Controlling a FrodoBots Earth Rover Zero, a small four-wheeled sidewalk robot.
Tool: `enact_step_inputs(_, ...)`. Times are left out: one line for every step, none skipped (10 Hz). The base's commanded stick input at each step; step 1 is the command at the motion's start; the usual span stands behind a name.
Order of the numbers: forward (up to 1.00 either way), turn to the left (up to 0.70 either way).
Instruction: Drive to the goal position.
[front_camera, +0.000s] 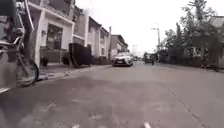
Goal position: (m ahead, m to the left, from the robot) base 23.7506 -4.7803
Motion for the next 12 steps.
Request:
enact_step_inputs(0.7,0.07)
enact_step_inputs(0.7,-0.14)
enact_step_inputs(0.7,-0.35)
enact_step_inputs(0.7,-0.35)
enact_step_inputs(0.7,-0.21)
enact_step_inputs(0.7,0.03)
enact_step_inputs(0.7,0.01)
enact_step_inputs(0.7,0.02)
enact_step_inputs(0.7,0.01)
enact_step_inputs(0.7,0.06)
enact_step_inputs(0.7,-0.35)
enact_step_inputs(0.7,-0.29)
